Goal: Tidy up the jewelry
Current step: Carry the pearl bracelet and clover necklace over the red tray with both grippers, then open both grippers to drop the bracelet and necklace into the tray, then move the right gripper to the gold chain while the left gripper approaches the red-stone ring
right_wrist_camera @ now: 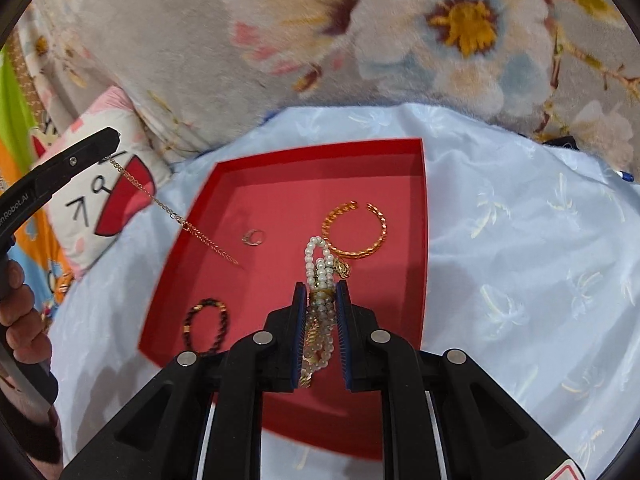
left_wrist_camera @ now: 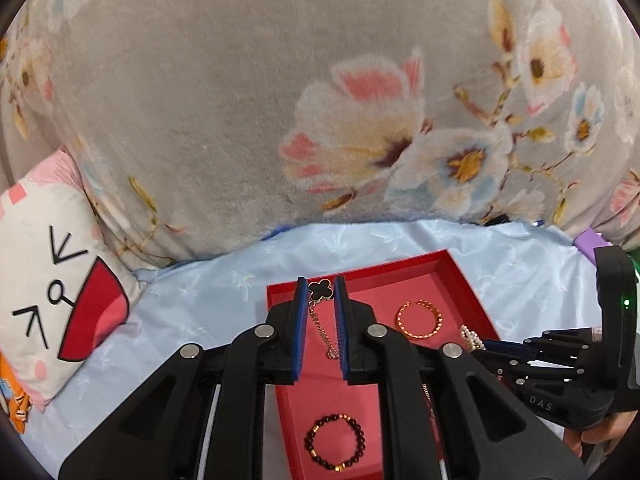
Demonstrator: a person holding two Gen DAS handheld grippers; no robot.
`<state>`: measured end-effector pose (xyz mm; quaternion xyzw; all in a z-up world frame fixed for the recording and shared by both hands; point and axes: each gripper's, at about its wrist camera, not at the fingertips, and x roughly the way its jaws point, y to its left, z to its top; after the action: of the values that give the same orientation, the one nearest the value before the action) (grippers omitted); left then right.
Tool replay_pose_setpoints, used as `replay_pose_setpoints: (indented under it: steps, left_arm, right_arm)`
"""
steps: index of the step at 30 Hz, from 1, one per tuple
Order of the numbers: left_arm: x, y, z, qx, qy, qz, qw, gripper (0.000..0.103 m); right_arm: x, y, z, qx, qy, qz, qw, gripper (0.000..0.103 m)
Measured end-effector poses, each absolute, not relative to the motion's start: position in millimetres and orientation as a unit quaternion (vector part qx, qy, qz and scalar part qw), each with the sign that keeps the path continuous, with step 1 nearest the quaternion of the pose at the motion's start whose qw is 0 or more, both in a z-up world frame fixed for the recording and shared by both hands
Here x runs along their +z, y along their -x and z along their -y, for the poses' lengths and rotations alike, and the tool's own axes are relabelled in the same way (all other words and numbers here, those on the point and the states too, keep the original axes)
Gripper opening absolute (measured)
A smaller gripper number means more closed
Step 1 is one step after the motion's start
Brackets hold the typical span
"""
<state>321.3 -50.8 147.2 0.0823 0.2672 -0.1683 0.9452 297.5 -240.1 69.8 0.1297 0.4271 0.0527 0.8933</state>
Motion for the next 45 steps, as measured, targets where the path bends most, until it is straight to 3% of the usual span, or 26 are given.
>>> replay_pose_setpoints:
  steps: [10,20,22,24,26,38,43,45]
  left_arm:
    - [88.3,-365.3,58.4,-0.143,-0.082,-0.328,0.93,0.012]
    - [69.1,-373.0,54.7,-0.125,-0.08,-0.343,0.928,0.014]
    - [68.9,-373.1,52.8,-0.123,-0.075,-0.344,0.928,0.017]
    - [69.9,-372.1,50.0,-0.118,-0.07,-0.342,0.93,0.032]
    - [72.2,-370.1,47.7,-0.112,-0.07,-0.337,0.932,0.039]
    - [93.0,-313.7,17.8,-0.118,-0.063,-0.316,0.939,0.049]
    - [84.4,-269.4,4.5,-0.111,-0.07,-0.308,0.942,0.05]
    - [74.7,-249.6,0.4,-0.104,-0.077,-0.308,0.943,0.055]
  right_arm:
    - [38.4,-320.5,233.0,0.028,-0.102,-0.45,0.887,0.014]
    - [40.8,-320.8,233.6,0.02,-0.084,-0.435,0.896,0.017]
    - [44.6,-318.5,232.7,0.019,-0.079,-0.429,0.899,0.018]
    - [50.5,-313.4,232.0,0.019,-0.074,-0.422,0.904,0.018]
    - [55.9,-308.3,231.1,0.022,-0.073,-0.415,0.907,0.02]
    - [88.8,-237.0,233.0,0.047,-0.087,-0.378,0.921,0.031]
    - [88.9,-186.8,236.0,0.052,-0.089,-0.377,0.921,0.031]
    - [85.9,-164.4,234.5,0.052,-0.087,-0.378,0.92,0.033]
